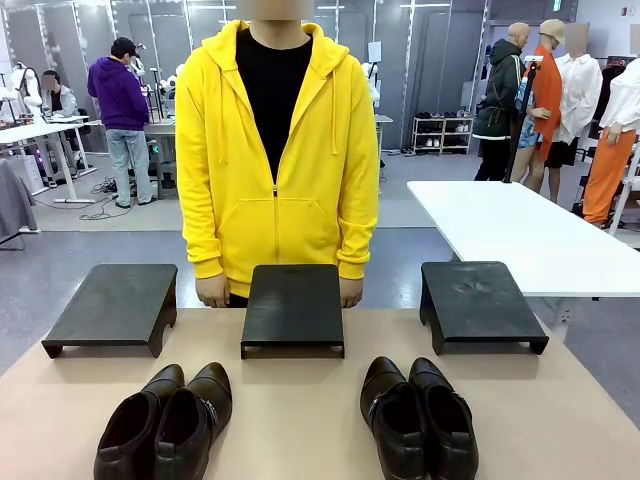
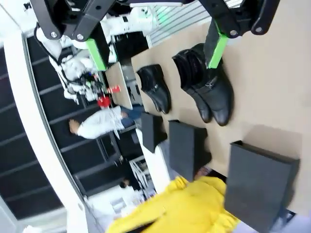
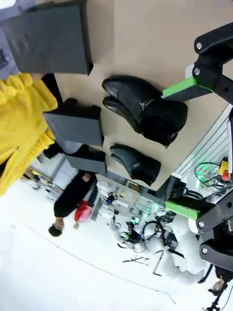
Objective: Place the shoes on the stand as instructed by the person.
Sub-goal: Pick up one pair of Shoes and place it on the Shoes Stand indicated by the person.
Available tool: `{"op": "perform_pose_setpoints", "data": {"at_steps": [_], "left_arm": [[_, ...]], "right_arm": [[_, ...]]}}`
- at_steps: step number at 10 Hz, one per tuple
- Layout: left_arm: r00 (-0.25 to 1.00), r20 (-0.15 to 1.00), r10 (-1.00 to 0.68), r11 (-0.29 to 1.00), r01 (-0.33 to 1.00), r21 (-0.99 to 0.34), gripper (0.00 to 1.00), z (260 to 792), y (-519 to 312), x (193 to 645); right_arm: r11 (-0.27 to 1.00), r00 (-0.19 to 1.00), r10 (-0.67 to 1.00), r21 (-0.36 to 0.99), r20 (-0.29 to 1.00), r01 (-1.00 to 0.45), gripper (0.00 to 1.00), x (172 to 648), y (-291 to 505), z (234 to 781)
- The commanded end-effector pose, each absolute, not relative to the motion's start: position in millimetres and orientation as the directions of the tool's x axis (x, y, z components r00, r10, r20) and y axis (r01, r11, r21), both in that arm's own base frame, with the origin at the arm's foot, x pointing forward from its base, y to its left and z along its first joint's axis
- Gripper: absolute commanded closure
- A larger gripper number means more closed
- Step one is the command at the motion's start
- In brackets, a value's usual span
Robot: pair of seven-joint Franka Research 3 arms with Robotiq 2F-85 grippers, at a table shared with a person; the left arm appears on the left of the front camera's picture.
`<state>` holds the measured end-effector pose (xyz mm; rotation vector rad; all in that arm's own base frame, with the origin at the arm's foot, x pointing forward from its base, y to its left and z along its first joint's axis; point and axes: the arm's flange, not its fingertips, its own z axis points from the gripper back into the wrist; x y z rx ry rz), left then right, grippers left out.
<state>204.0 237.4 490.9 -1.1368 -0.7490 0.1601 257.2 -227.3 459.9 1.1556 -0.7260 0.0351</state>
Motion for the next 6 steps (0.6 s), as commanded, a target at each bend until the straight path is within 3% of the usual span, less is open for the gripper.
{"op": "perform_pose_setpoints", "data": {"at_steps": [1, 6], "left_arm": [[0.723, 0.463, 0.513, 0.462, 0.222, -0.859, 0.0, 495.9, 234.8, 187.8], [0.694, 0.472, 0.543, 0.48, 0.204, -0.853, 0.0, 495.8, 251.1, 175.5]], "right_arm": [[0.478, 0.739, -0.373, 0.799, 0.561, -0.364, 0.0, 237.9, -216.1, 467.9], [0.483, 0.733, -0.383, 0.798, 0.563, -0.36, 0.0, 225.0, -231.9, 465.7]]}}
